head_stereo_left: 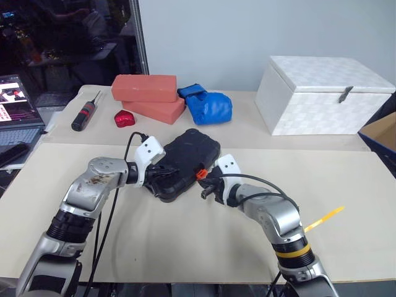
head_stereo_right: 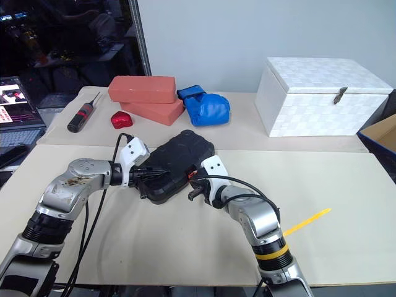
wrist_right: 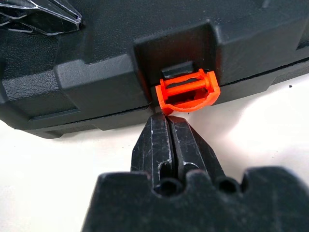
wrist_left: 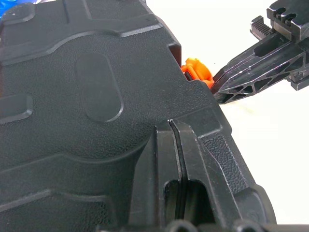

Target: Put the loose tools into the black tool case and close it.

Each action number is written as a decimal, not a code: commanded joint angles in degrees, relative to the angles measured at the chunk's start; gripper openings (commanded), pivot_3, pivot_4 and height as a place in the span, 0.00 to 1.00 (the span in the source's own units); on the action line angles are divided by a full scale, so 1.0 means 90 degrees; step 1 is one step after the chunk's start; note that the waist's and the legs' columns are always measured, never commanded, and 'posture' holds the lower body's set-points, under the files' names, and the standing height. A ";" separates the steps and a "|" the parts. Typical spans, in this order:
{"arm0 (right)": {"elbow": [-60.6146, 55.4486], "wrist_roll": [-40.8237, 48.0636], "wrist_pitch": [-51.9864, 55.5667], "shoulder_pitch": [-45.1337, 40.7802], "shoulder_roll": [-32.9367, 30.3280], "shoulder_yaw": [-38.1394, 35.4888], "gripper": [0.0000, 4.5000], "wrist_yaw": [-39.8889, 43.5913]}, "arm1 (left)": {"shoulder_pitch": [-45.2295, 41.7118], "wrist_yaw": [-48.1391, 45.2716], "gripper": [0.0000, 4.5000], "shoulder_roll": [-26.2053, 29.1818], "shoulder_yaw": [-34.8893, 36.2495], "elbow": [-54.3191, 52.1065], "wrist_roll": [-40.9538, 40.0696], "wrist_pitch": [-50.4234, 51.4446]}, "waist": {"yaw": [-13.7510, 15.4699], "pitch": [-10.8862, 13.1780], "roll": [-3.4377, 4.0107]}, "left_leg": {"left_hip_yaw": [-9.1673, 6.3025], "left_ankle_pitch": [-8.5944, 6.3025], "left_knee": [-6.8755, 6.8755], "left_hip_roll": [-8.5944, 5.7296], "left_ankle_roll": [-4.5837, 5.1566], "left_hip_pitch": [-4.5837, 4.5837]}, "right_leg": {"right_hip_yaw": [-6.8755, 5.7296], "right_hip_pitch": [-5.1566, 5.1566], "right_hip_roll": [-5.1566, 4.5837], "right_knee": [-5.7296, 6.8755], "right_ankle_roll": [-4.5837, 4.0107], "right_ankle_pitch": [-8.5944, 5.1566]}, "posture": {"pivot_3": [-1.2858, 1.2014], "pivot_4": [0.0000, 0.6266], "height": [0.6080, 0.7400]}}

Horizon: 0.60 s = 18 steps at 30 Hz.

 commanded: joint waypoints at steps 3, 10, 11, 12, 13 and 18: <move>-0.0444 -0.0112 0.0085 -0.0158 -0.0221 -0.0125 0.01 -0.0081 | 0.0241 -0.0058 0.00 -0.0012 -0.0362 0.0159 0.0226 0.0163 | 0.0003 0.0000 0.0000 | 0.0000 0.0000 0.0000 0.0000 0.0000 0.0000 | 0.0000 0.0000 0.0000 0.0000 0.0000 0.0000 | 0.52 0.24 0.97; -0.0509 -0.0124 0.0273 -0.0108 -0.0435 -0.0043 0.01 -0.0060 | 0.0255 -0.0052 0.00 -0.0030 -0.0386 0.0137 0.0237 0.0189 | 0.0034 -0.0001 0.0000 | 0.0001 0.0000 0.0003 -0.0001 0.0000 -0.0004 | -0.0001 0.0005 -0.0004 -0.0007 0.0003 -0.0003 | 0.52 0.24 0.97; -0.0484 -0.0143 0.0269 -0.0120 -0.0453 -0.0030 0.01 -0.0059 | 0.0253 -0.0057 0.00 -0.0030 -0.0393 0.0143 0.0241 0.0188 | 0.0032 -0.0001 0.0000 | 0.0001 0.0000 0.0004 -0.0001 0.0000 -0.0003 | -0.0001 0.0005 -0.0004 -0.0008 0.0003 -0.0003 | 0.52 0.24 0.97; -0.0434 -0.0180 0.0253 -0.0144 -0.0481 -0.0006 0.01 -0.0049 | 0.0244 -0.0061 0.00 -0.0034 -0.0400 0.0155 0.0244 0.0186 | 0.0030 -0.0001 0.0000 | 0.0002 0.0000 0.0004 -0.0002 0.0000 -0.0003 | -0.0001 0.0005 -0.0005 -0.0008 0.0003 -0.0003 | 0.52 0.24 0.97; -0.0377 -0.0208 0.0240 -0.0167 -0.0497 0.0002 0.01 -0.0042 | 0.0230 -0.0064 0.00 -0.0040 -0.0406 0.0173 0.0249 0.0184 | 0.0030 -0.0001 0.0000 | 0.0002 0.0000 0.0004 -0.0001 0.0000 -0.0002 | -0.0001 0.0005 -0.0005 -0.0008 0.0003 -0.0003 | 0.52 0.24 0.97; -0.0264 -0.0286 0.0188 -0.0194 -0.0535 0.0027 0.01 -0.0015 | 0.0217 -0.0077 0.00 -0.0042 -0.0406 0.0197 0.0263 0.0166 | 0.0029 -0.0001 0.0001 | 0.0000 0.0000 0.0002 -0.0001 0.0000 -0.0001 | -0.0001 0.0005 -0.0004 -0.0007 0.0003 -0.0003 | 0.52 0.24 0.97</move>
